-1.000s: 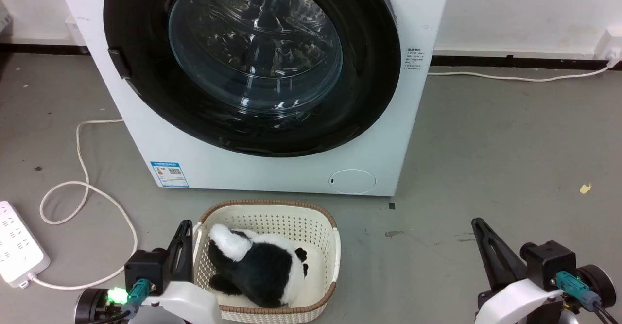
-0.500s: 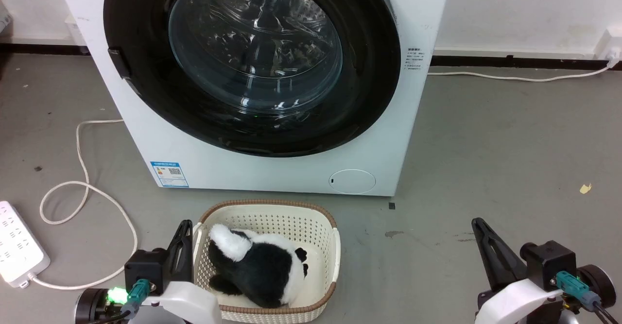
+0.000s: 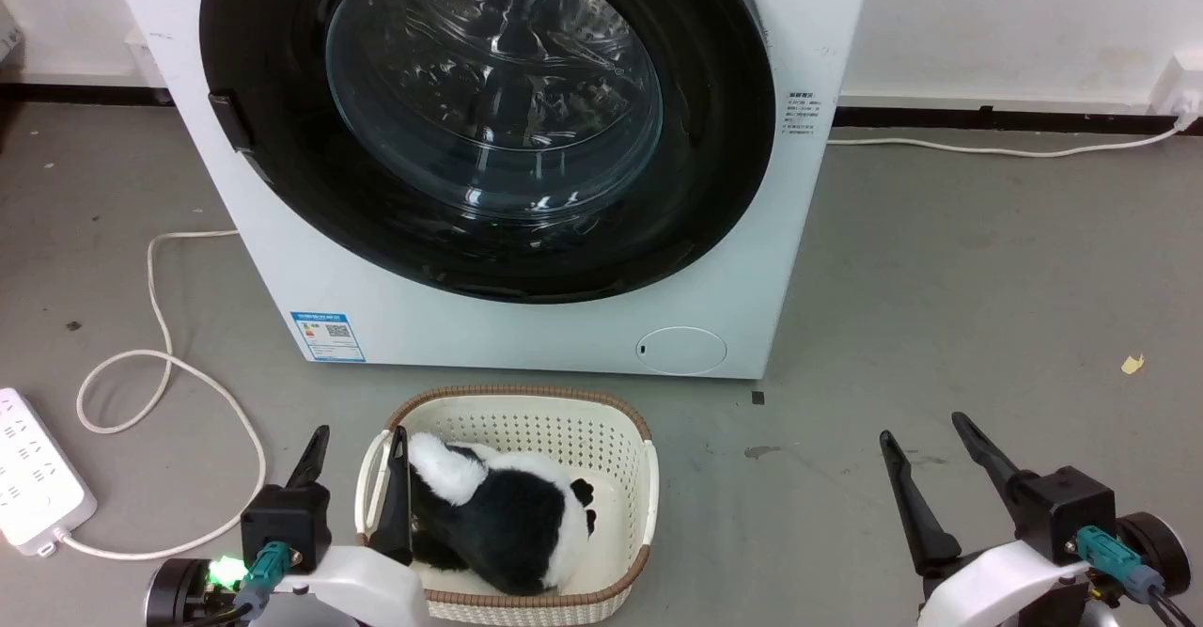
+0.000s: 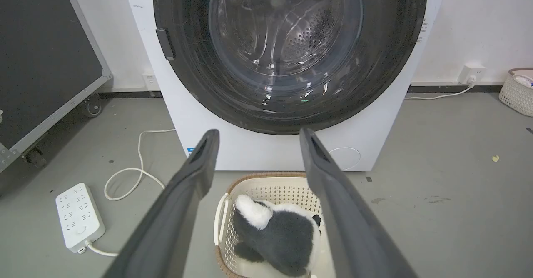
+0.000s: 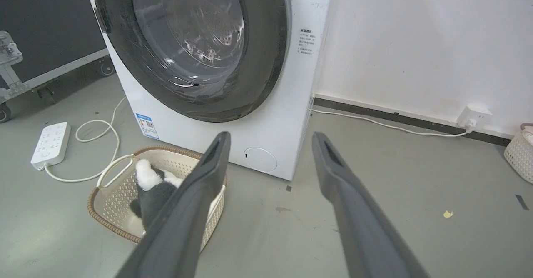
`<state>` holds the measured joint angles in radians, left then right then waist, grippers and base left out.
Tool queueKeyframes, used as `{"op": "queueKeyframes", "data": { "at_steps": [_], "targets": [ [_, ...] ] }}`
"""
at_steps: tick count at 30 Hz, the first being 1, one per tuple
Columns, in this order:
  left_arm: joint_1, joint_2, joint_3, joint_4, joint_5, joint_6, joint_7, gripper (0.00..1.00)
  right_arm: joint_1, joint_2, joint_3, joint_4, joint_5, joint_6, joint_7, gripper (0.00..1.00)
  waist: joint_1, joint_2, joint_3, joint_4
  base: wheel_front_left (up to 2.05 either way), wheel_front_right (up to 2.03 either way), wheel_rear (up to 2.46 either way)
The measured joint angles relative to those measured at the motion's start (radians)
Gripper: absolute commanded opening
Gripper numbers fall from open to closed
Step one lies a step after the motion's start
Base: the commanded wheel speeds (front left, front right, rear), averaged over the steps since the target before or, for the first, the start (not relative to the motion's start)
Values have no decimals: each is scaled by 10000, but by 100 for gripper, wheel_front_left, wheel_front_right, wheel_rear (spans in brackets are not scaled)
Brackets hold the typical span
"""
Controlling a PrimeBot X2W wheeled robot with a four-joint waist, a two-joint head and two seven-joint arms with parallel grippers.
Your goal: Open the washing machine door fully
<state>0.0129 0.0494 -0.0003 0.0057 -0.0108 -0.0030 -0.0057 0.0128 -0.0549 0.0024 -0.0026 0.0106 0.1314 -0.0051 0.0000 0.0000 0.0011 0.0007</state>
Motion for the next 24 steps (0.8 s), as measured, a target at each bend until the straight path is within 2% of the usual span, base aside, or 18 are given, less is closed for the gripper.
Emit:
{"op": "queueKeyframes", "data": {
  "at_steps": [14,16,24],
  "targets": [
    [-6,-2,-182,-15,-27,10,-337,100,-32,-104,36,-61,259,0,-322,100,0,0,351,195,0,0,0],
    [-133,-2,-253,-27,-100,42,-454,100,-487,-332,33,-121,554,0,-322,100,1,0,590,326,0,0,0],
    [-354,-4,-468,-88,-190,128,-662,100,-1303,-596,-119,-295,1133,0,-232,100,1,1,1033,594,0,0,0]
  ]
}}
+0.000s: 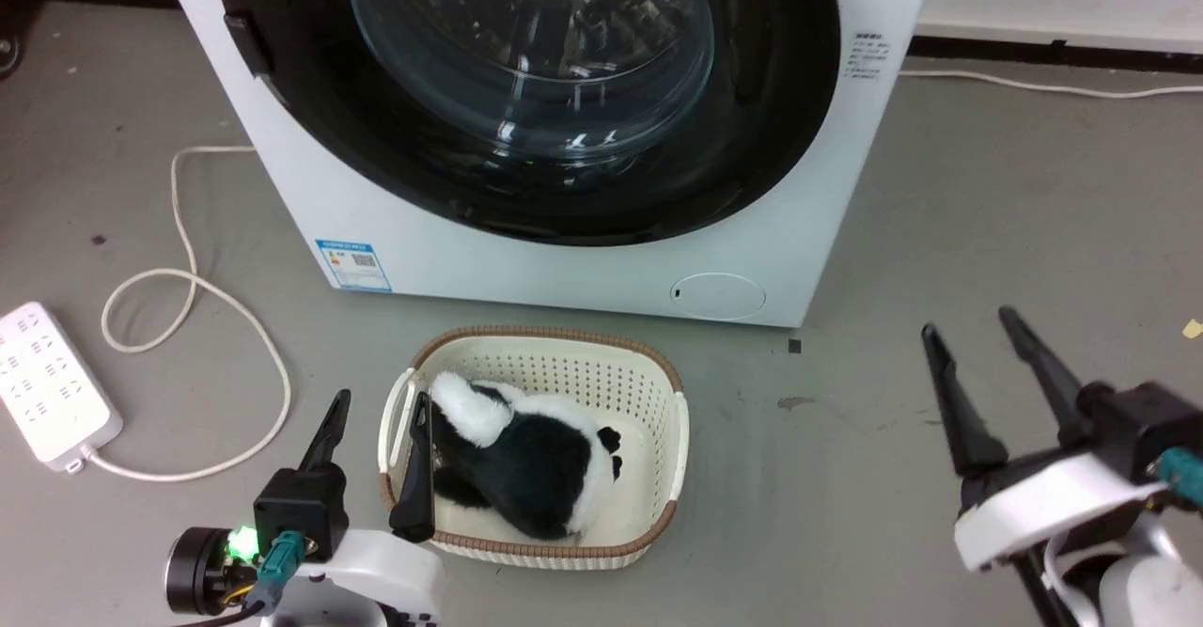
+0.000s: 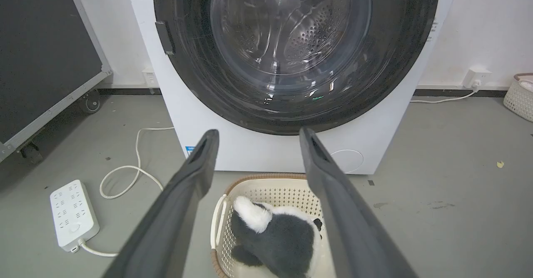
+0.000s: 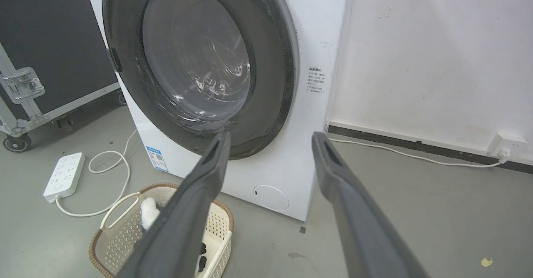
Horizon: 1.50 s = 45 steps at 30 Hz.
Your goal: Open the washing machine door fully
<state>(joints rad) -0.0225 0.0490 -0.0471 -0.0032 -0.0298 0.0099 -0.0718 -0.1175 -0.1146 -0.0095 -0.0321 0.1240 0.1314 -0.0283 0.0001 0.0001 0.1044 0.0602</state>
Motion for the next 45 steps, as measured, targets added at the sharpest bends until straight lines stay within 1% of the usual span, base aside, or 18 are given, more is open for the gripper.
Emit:
{"op": "queueKeyframes", "data": {
  "at_steps": [1,2,3,13,20,26,35,36,45],
  "targets": [
    [-21,0,-10,-8,-2,4,-12,100,-102,-12,-33,-13,90,0,23,47,0,0,44,29,0,0,0],
    [-31,0,-23,-13,-4,12,-15,100,-201,-27,-65,-23,165,0,88,14,0,0,88,57,0,0,0],
    [-33,0,-40,-15,-12,21,-48,100,-301,-50,-90,-25,221,0,92,0,0,0,131,87,0,0,0],
    [-237,2,-165,-111,-86,90,-272,100,-1451,-77,-470,90,1099,0,454,0,0,0,590,388,0,0,0],
    [-355,0,-320,-167,-109,146,-401,100,-2528,171,-1064,535,1824,0,849,0,-1,0,903,599,0,0,0],
    [-450,2,-408,-205,-184,182,-529,100,-3483,265,-1572,1011,2171,0,1246,0,0,0,1167,786,0,0,0],
    [-732,2,-558,-259,-299,238,-713,100,-5249,380,-2514,2069,2307,0,1779,0,0,0,1713,1060,0,0,0],
    [-863,0,-621,-268,-355,265,-796,100,-5869,418,-2907,2558,2441,0,2048,0,0,0,1919,1162,0,0,0],
    [-1138,2,-794,-286,-525,334,-976,100,-7738,481,-4130,4025,2915,-2,2922,0,0,0,2468,1526,0,0,0]
  ]
}}
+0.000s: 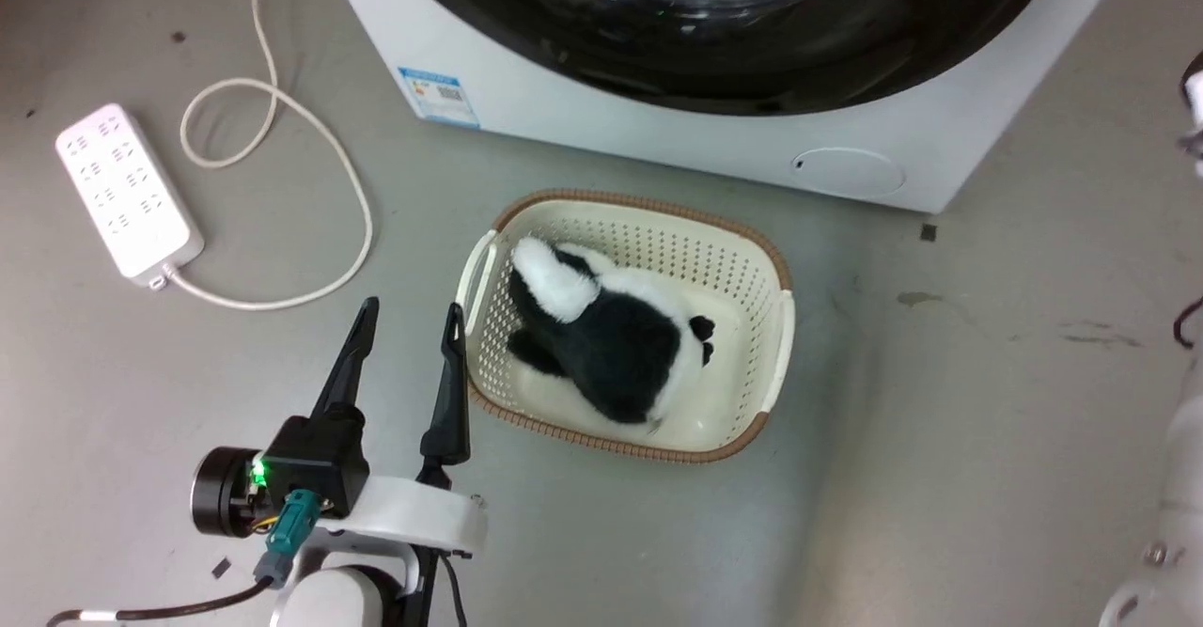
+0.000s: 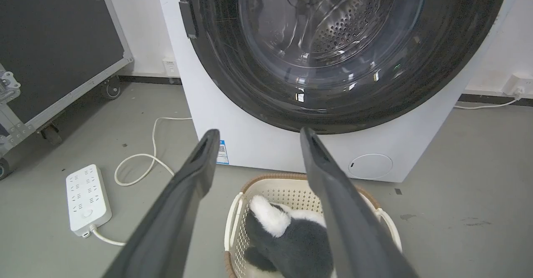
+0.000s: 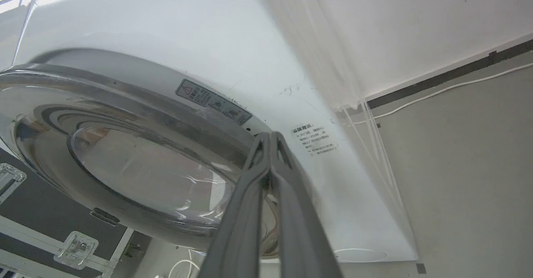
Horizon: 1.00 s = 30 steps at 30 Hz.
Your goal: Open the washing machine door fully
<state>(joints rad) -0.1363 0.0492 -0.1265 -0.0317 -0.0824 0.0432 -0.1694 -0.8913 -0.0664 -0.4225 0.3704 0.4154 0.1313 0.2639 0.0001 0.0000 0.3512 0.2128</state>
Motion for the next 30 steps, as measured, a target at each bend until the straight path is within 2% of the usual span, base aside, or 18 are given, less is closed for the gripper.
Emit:
{"op": "queueKeyframes", "data": {
  "at_steps": [18,30],
  "targets": [
    [-359,0,-395,-58,-178,219,-355,100,-3368,-150,-2849,3080,625,0,2872,0,0,0,865,736,0,0,0],
    [-539,0,-614,-107,-267,359,-616,100,-5256,-464,-4671,4209,591,-15,4357,0,0,0,1367,1107,0,0,0]
  ]
}}
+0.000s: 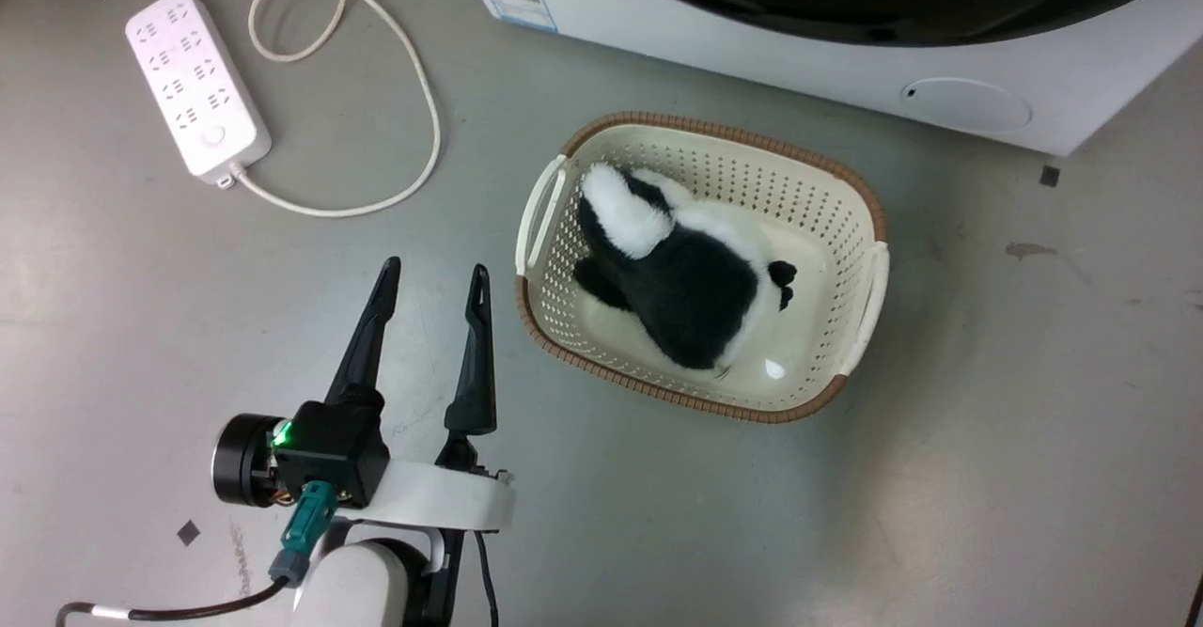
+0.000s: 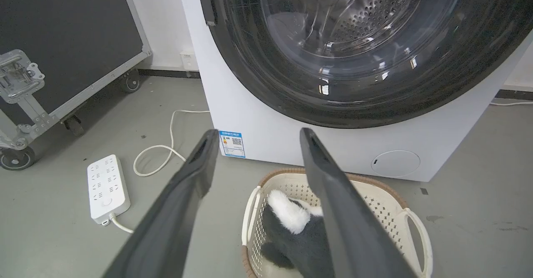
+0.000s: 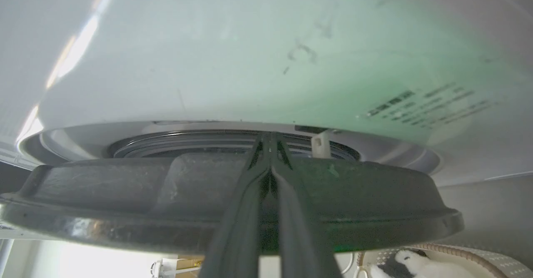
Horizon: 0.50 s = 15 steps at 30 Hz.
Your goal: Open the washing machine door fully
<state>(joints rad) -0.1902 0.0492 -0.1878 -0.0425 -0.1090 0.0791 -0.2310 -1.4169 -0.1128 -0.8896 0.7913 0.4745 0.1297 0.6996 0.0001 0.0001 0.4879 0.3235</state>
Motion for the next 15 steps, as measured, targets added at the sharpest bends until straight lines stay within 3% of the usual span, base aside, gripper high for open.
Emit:
{"op": "queueKeyframes", "data": {
  "at_steps": [9,15],
  "targets": [
    [-171,0,-132,42,-82,75,-176,100,-238,-190,-1116,407,-201,-4,1269,0,-1,0,-204,174,0,0,0],
    [-114,0,-48,142,-61,67,-253,100,624,134,-1312,309,31,0,2163,0,-1,0,-848,142,0,0,0]
  ]
}}
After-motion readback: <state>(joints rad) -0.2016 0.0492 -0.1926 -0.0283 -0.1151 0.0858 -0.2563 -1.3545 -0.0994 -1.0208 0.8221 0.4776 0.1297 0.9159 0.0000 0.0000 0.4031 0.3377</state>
